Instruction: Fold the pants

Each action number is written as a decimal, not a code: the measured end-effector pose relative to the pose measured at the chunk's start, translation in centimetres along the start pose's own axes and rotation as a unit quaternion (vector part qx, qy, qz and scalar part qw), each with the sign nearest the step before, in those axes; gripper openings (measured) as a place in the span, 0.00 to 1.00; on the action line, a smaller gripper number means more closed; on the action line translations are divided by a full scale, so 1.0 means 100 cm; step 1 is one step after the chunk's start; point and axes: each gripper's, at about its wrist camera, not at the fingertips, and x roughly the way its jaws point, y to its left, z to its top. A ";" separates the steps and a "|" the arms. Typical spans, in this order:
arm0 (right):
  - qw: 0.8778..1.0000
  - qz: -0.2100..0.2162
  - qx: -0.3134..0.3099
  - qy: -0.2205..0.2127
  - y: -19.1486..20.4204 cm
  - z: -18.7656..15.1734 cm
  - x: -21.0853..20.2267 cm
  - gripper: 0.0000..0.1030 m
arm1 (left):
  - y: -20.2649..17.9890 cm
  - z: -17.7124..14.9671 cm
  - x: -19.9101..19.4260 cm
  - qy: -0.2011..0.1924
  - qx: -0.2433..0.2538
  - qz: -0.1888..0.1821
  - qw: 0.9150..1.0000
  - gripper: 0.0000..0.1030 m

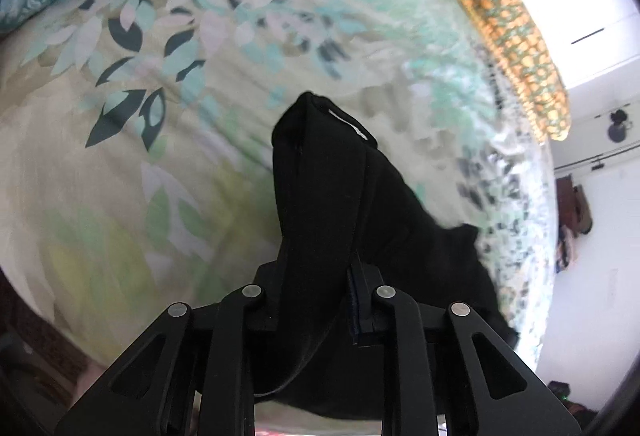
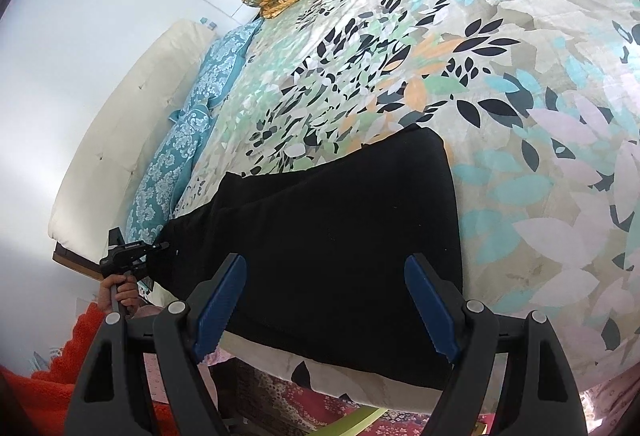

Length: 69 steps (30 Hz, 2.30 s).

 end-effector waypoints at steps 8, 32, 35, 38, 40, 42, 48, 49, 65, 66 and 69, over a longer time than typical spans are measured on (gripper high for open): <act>1.000 0.014 0.011 0.003 -0.005 0.005 0.006 0.79 | -0.162 -0.087 -0.039 0.001 0.115 -0.079 0.990 0.18; 0.980 0.115 -0.143 0.082 0.081 -0.016 0.041 0.79 | -0.125 -0.127 -0.012 -0.169 0.135 0.032 0.976 0.81; 0.960 0.116 -0.219 0.131 0.117 -0.035 0.071 0.79 | -0.092 -0.125 0.008 -0.144 0.087 0.076 0.983 0.80; 0.956 0.099 -0.230 0.155 0.125 -0.040 0.099 0.79 | -0.087 -0.119 0.010 -0.149 0.065 0.043 0.986 0.80; 0.957 0.090 -0.219 0.165 0.120 -0.041 0.111 0.79 | -0.091 -0.118 0.009 -0.159 0.076 0.051 0.983 0.80; 0.959 0.089 -0.206 0.174 0.116 -0.040 0.121 0.79 | -0.095 -0.119 0.008 -0.157 0.080 0.050 0.983 0.80; 0.955 0.151 -0.137 0.215 0.101 -0.035 0.140 0.66 | -0.095 -0.120 0.010 -0.139 0.073 0.040 0.987 0.80; 0.954 0.160 -0.123 0.220 0.099 -0.033 0.141 0.58 | -0.095 -0.120 0.011 -0.138 0.075 0.042 0.987 0.80; 0.960 0.214 -0.078 0.163 0.128 0.001 0.096 0.19 | -0.085 -0.114 0.013 -0.137 0.054 0.056 0.987 0.80; 0.960 0.217 -0.084 0.155 0.132 0.007 0.086 0.19 | -0.084 -0.114 0.013 -0.137 0.052 0.055 0.988 0.80; 0.961 0.218 -0.105 0.134 0.139 0.021 0.055 0.19 | -0.086 -0.114 0.015 -0.134 0.053 0.055 0.988 0.80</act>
